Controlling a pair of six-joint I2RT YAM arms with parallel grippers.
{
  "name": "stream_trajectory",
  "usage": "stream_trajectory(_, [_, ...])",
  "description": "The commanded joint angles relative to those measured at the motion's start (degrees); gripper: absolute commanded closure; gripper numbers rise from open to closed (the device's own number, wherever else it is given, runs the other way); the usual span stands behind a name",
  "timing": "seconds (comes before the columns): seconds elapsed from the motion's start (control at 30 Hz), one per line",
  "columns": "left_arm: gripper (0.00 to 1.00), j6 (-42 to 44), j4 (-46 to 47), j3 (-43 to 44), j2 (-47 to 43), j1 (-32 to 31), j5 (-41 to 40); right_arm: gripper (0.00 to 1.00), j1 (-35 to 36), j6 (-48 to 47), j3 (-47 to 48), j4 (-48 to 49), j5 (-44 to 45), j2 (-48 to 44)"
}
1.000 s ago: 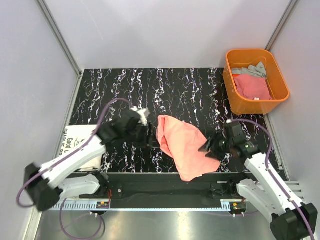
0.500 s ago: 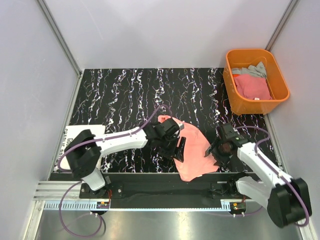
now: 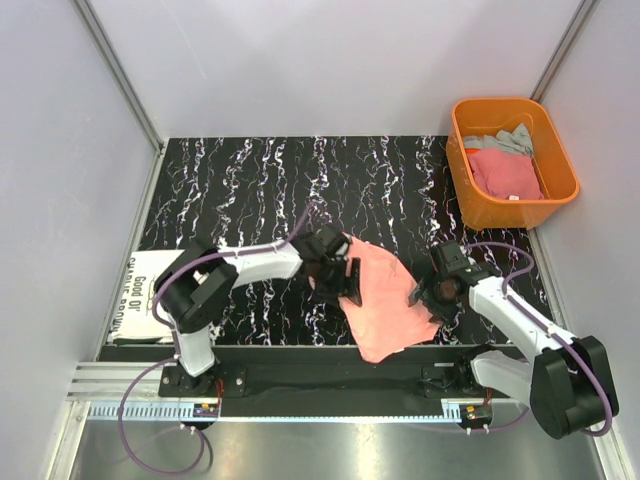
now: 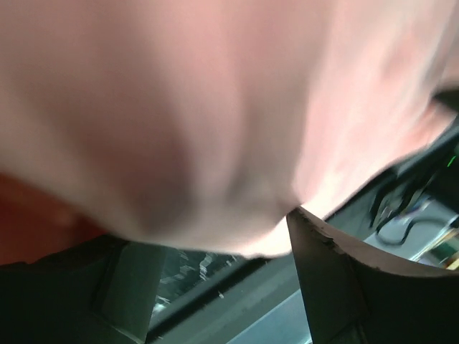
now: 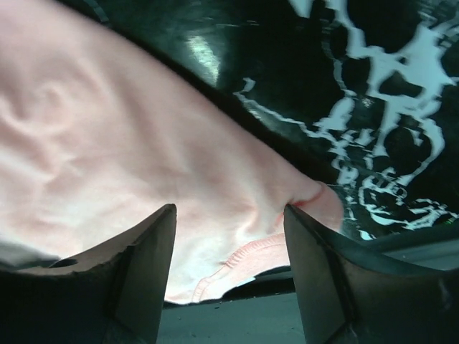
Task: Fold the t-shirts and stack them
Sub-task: Flatten the tshirt out
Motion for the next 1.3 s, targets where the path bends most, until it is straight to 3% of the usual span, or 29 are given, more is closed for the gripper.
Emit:
stream_trajectory(0.0, [0.27,5.78,-0.53,3.43,5.47,7.64,-3.54,0.3,0.02,-5.93,4.07,4.22,-4.48,1.39])
stream_trajectory(0.1, [0.26,9.47,-5.45,10.12,8.55,12.39,-3.79,0.29,0.02,-8.3,6.62,4.04,-6.24,2.1])
stream_trajectory(0.27, [0.24,13.35,-12.04,15.4,7.42,15.21,-11.25,0.28,-0.06,-10.06,8.73,2.73,-5.45,1.75])
stream_trajectory(0.37, [0.23,15.37,-13.98,14.89,2.77,15.74,-16.62,0.3,0.02,-9.45,8.38,1.24,-5.1,2.71])
stream_trajectory(0.47, [0.25,14.86,-15.22,11.83,-3.81,15.3,-15.23,0.32,0.02,-9.18,6.98,1.32,-7.12,3.33])
stream_trajectory(0.63, [0.36,10.12,-15.13,2.07,-16.11,3.99,-13.56,0.41,0.02,-10.23,4.26,1.32,-10.8,3.24])
stream_trajectory(0.7, [0.42,6.53,-13.82,-2.59,-18.41,-2.24,-12.07,0.43,0.11,-10.24,3.29,1.23,-12.47,3.24])
stream_trajectory(0.73, [0.47,5.37,-13.21,-3.74,-18.6,-4.1,-10.49,0.49,0.2,-10.06,2.67,1.14,-13.09,3.07])
stream_trajectory(0.83, [0.49,1.94,-8.65,-8.48,-18.34,-8.6,-7.76,0.5,0.28,-8.49,2.14,1.14,-14.07,2.89])
stream_trajectory(0.93, [0.43,0.44,-6.7,-10.16,-17.55,-9.39,-6.35,0.48,0.28,-7.78,1.27,1.4,-14.94,3.5])
stream_trajectory(0.97, [0.35,0.35,-6.7,-10.16,-17.37,-9.92,-6.87,0.46,0.29,-7.6,1.0,1.41,-15.29,3.77])
stream_trajectory(1.03, [0.3,-0.09,-5.91,-10.95,-16.4,-10.27,-7.75,0.46,0.37,-7.43,0.3,1.41,-16.26,4.47])
stream_trajectory(1.27, [0.32,2.02,-2.39,-10.78,-11.13,-10.36,-7.66,0.42,0.99,-6.02,-0.58,1.06,-15.65,3.59])
